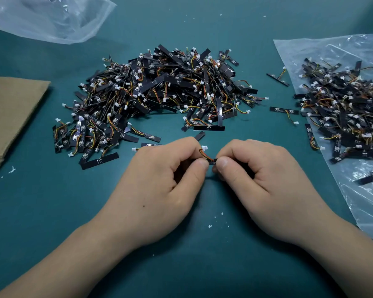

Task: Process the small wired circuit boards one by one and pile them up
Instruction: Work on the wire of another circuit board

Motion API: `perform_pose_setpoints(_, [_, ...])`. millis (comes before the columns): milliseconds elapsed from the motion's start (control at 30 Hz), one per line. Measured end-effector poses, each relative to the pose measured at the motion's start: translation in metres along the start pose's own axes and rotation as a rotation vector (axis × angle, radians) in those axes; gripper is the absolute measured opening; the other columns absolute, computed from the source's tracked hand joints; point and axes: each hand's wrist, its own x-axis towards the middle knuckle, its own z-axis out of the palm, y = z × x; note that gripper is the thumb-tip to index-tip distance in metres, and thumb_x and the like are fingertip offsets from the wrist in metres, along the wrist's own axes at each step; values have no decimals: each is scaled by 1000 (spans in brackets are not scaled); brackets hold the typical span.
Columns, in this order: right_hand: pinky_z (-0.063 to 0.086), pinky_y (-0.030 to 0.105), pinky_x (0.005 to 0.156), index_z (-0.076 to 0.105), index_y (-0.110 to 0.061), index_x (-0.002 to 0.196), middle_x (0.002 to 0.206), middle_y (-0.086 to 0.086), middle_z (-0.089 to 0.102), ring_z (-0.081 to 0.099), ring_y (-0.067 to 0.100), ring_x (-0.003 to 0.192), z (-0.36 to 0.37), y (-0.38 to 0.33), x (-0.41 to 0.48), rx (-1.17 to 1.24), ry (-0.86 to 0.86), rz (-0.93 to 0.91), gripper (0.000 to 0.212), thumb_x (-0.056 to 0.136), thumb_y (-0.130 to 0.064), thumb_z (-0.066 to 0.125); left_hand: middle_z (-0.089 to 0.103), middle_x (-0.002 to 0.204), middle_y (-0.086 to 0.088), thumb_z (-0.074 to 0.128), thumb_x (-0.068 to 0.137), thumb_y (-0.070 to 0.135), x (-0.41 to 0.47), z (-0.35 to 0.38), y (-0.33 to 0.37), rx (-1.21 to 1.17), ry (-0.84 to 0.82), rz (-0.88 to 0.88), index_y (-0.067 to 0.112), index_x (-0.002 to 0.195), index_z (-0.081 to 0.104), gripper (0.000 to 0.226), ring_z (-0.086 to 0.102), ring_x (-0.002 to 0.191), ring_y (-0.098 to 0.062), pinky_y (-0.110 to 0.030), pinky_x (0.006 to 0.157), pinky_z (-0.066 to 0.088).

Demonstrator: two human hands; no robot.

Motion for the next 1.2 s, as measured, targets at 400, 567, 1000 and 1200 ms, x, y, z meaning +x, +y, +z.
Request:
perform_pose_setpoints(400, [47,41,71,63,-31,83,71,-14,61,57,12,75,2,2,0,-22,22,-10,21,98,-38,51,56,59,-2,54,96,29,0,0,1,-20,6,-16,21,77,56,21,58,59,-23,-36,59,42])
perform_pose_setpoints(567, [48,42,71,62,-31,86,73,-12,63,60,15,75,1,1,0,35,16,3,20,99,-39,50,57,60,-2,54,97,30,0,0,2,-35,7,-11,22,76,55,22,55,60,-24,-36,59,41])
perform_pose_setpoints(1000, [46,40,66,56,-30,79,68,-11,59,57,17,69,-1,0,-1,72,-6,-19,24,99,-41,49,58,62,-2,54,97,32,-1,0,2,-76,14,-3,23,78,58,22,55,60,-24,-36,59,42])
perform_pose_setpoints(1200, [41,43,61,35,-25,63,55,-1,40,42,22,55,-4,-3,-3,38,-102,-119,36,95,-42,42,59,66,0,55,97,33,0,-1,0,-157,-13,-5,23,82,59,18,49,58,-17,-26,54,39])
